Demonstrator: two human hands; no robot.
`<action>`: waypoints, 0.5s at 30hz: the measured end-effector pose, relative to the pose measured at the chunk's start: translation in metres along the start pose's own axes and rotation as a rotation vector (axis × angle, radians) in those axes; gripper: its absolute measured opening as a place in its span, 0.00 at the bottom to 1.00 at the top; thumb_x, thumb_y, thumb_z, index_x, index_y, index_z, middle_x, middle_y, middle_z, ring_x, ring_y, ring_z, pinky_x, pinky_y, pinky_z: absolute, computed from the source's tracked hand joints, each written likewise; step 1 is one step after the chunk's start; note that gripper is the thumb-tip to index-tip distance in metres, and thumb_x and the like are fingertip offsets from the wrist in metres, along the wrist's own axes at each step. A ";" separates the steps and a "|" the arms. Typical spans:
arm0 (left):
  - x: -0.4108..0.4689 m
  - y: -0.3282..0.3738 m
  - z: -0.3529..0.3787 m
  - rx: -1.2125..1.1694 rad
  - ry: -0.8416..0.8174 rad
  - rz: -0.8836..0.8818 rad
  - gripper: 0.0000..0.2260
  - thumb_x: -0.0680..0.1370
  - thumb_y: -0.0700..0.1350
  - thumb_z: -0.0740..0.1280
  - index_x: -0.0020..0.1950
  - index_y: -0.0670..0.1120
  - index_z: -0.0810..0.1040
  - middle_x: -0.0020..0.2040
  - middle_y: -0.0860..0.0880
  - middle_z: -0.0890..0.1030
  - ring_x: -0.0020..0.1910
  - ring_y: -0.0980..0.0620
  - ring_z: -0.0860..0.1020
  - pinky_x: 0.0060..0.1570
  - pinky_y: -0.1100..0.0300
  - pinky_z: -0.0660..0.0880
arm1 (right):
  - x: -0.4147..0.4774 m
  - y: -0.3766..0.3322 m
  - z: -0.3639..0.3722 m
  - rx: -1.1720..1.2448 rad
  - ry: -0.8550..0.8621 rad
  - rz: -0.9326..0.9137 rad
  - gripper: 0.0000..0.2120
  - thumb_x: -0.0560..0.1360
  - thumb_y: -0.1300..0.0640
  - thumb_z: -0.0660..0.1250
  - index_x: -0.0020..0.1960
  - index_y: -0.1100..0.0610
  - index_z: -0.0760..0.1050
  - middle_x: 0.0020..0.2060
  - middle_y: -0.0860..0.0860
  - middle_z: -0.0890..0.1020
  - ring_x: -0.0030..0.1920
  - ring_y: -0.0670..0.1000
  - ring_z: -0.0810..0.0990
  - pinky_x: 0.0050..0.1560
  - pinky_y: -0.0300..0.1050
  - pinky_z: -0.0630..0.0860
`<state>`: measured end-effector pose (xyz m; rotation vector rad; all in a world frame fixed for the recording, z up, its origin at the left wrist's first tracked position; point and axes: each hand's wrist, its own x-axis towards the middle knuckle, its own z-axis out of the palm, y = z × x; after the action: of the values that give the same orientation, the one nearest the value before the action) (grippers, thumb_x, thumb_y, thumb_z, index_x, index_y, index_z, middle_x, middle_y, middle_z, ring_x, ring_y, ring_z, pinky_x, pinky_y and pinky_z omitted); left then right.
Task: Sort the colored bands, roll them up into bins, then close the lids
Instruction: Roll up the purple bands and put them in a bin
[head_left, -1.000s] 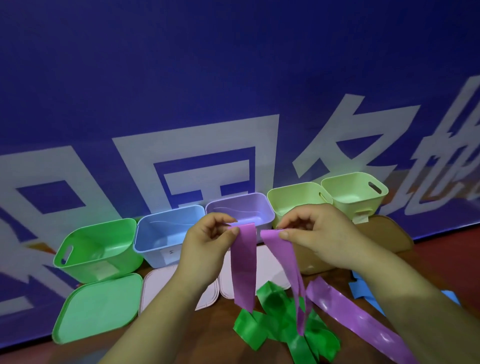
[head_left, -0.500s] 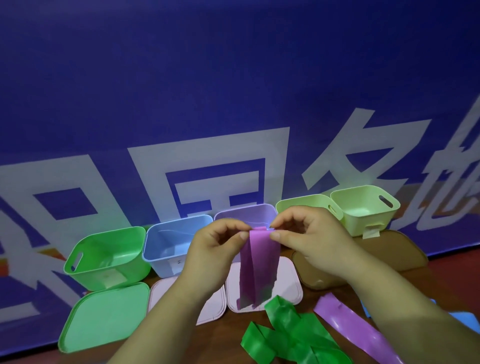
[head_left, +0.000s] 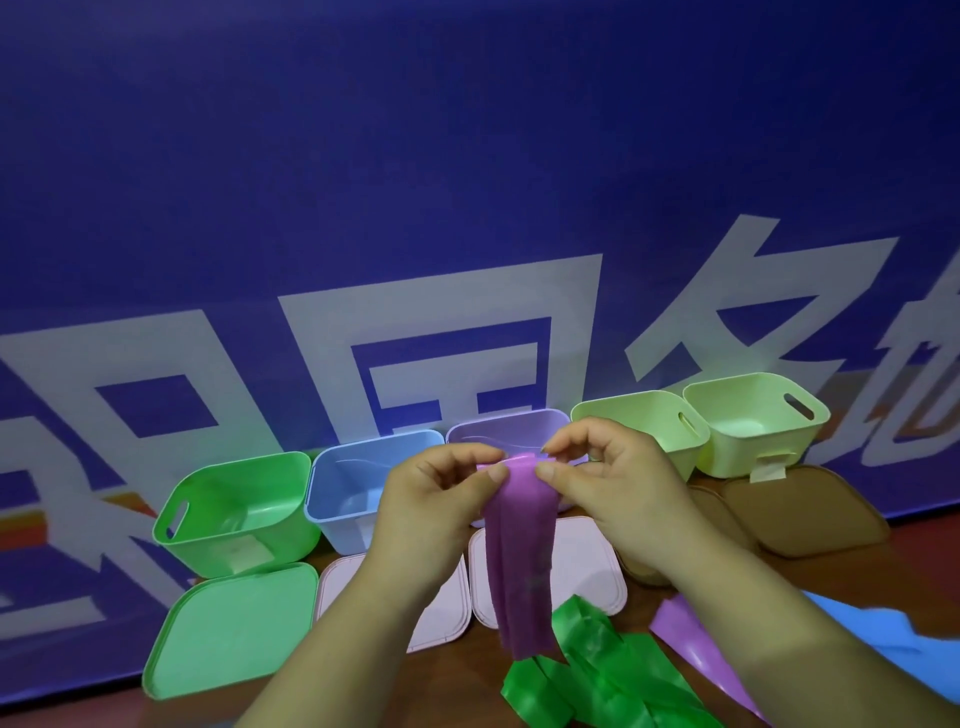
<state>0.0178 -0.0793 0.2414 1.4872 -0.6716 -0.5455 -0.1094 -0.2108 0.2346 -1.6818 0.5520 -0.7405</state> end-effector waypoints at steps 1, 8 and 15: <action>0.000 -0.001 0.000 -0.009 0.010 -0.018 0.05 0.75 0.37 0.73 0.45 0.47 0.86 0.41 0.44 0.85 0.37 0.52 0.81 0.39 0.59 0.80 | -0.001 0.003 0.001 0.009 -0.008 0.011 0.08 0.66 0.53 0.76 0.44 0.47 0.81 0.41 0.52 0.84 0.41 0.65 0.83 0.49 0.64 0.81; -0.001 -0.002 -0.005 -0.030 0.036 -0.069 0.05 0.76 0.37 0.71 0.46 0.46 0.85 0.40 0.43 0.84 0.35 0.51 0.79 0.39 0.53 0.81 | -0.015 0.033 0.003 0.032 -0.158 0.140 0.24 0.70 0.66 0.75 0.59 0.45 0.74 0.38 0.51 0.83 0.39 0.47 0.82 0.45 0.42 0.77; 0.006 -0.003 -0.010 -0.176 0.084 -0.115 0.05 0.77 0.36 0.70 0.47 0.45 0.84 0.38 0.45 0.83 0.34 0.52 0.79 0.32 0.58 0.78 | -0.020 0.065 0.012 -0.009 -0.247 0.214 0.30 0.66 0.58 0.76 0.64 0.45 0.69 0.42 0.53 0.84 0.43 0.51 0.82 0.51 0.50 0.78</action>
<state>0.0294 -0.0762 0.2392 1.3806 -0.4623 -0.6116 -0.1130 -0.2038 0.1661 -1.6619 0.5496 -0.3698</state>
